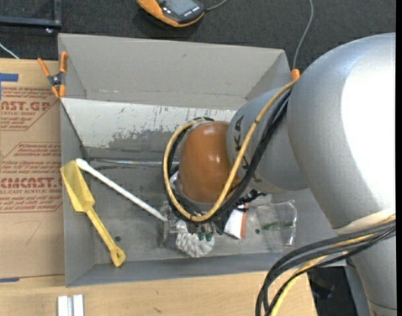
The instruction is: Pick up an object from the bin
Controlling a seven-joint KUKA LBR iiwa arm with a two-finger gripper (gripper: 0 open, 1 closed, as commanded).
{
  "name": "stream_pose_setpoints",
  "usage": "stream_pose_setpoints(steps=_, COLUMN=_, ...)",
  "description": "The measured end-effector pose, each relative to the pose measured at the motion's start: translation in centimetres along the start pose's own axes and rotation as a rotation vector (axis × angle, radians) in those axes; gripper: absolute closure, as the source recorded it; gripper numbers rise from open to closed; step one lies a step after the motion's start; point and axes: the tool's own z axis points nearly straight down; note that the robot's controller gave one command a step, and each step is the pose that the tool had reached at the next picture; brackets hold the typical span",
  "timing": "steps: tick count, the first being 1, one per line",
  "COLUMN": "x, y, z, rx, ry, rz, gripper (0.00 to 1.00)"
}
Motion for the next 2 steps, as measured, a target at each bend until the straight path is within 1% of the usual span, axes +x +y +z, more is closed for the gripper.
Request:
stream_pose_setpoints(steps=1, x=-3.6, y=1.9, z=-0.4, rx=0.012, ry=0.009, rz=-0.268, gripper=1.00)
stream_pose_setpoints(steps=2, x=-1.5, y=3.3, z=-0.6, rx=0.012, ry=-0.018, rz=-0.395, gripper=1.00)
